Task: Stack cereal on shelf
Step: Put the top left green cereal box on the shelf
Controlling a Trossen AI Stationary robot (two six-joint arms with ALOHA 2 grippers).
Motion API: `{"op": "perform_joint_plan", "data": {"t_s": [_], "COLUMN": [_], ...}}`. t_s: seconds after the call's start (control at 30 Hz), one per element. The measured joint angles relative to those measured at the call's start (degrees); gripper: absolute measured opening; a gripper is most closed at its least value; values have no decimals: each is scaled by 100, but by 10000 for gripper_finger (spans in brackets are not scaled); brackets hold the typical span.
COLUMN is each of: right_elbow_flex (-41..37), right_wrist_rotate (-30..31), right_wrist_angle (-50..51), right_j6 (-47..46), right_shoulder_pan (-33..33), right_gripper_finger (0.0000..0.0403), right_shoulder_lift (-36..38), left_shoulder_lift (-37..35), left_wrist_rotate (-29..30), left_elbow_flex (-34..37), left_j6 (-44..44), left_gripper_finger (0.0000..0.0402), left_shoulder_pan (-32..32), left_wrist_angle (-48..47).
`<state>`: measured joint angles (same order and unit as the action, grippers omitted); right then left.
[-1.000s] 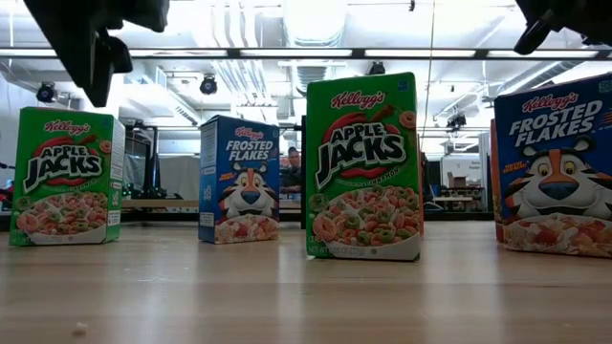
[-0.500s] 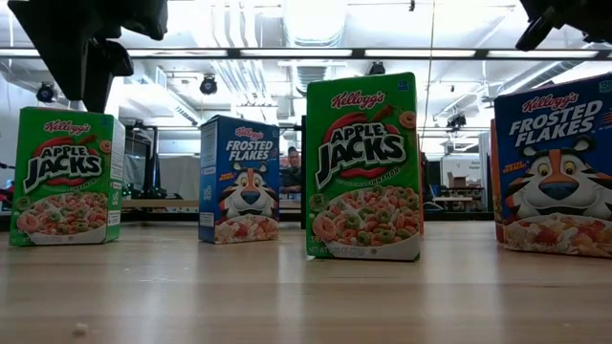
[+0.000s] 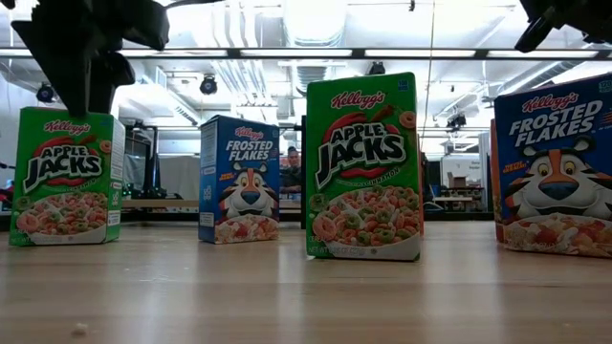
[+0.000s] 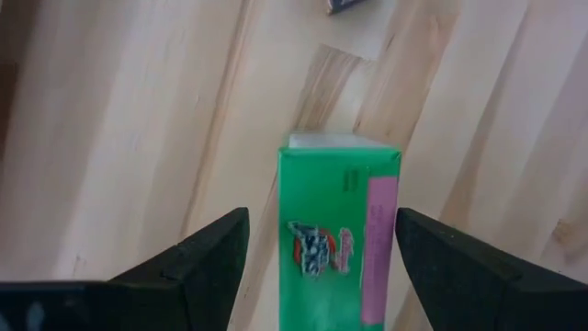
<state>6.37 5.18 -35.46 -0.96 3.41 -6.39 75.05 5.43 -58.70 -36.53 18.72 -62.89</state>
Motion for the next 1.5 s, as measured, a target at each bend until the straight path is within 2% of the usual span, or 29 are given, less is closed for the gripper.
{"op": "perform_joint_plan", "data": {"t_s": [0.23, 0.6, 0.93, 1.03, 1.23, 1.5], "right_elbow_flex": [0, 0, 0, 0, 0, 0], "right_wrist_rotate": [-1, -1, -1, -1, -1, -1], "right_wrist_angle": [0, 0, -3, -4, -22, -42], "right_j6": [0, 7, 9, 3, -2, 6], "right_shoulder_pan": [-1, 0, -1, 1, -1, 0], "right_gripper_finger": [9, 9, 9, 9, 9, 9], "right_shoulder_lift": [0, 0, 0, 0, 0, 0], "left_shoulder_lift": [29, 116, 114, 114, 110, 177], "left_wrist_rotate": [-3, -157, -179, -135, 541, 1112], "left_elbow_flex": [188, 188, -179, -506, -1409, -2546], "left_j6": [0, 103, 441, 780, 1857, 3720], "left_gripper_finger": [254, 193, 165, 163, 162, 162], "left_shoulder_pan": [0, 0, 0, -32, -265, -1196], "left_wrist_angle": [147, 183, 94, -146, -598, -1121]}}
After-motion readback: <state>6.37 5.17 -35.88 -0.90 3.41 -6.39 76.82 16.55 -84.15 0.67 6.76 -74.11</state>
